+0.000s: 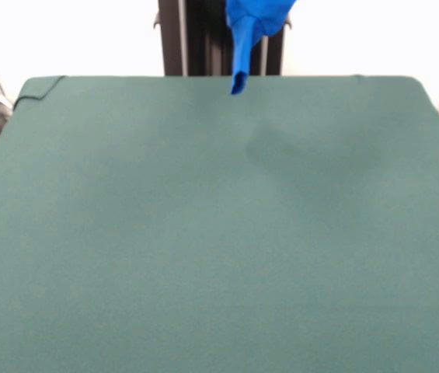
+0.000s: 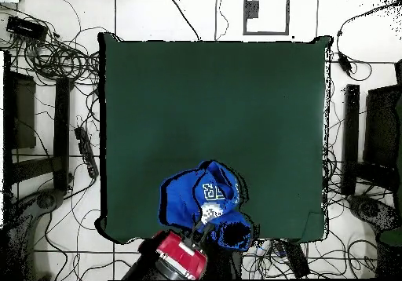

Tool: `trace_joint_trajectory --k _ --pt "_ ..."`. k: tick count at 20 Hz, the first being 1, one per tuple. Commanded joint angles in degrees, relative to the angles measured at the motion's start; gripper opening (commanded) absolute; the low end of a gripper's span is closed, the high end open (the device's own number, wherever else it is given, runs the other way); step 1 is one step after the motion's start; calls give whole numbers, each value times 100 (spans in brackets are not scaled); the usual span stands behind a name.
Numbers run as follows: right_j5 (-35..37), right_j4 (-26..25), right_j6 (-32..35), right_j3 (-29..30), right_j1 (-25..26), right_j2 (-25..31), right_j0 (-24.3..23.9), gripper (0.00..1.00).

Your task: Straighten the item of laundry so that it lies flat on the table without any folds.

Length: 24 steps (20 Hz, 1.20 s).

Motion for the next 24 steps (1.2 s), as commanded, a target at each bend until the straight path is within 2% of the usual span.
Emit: trace_joint_trajectory --k 1,5,6,11,17,21,24 --pt "3507 20 -639 -906 307 -1136 436 0" --pt "4674 -399 -985 -1749 -150 -2034 575 0" --pt "3757 -485 -600 -1228 -39 -1385 263 0" --pt "4591 -1066 -779 -1976 -618 -1954 255 0" --pt "4670 -1771 -576 -2254 -910 -2167 397 0" --pt "4778 -1946 -189 -2252 -848 -2268 674 0" --pt "4441 -1960 296 -2046 -565 -2110 740 0"
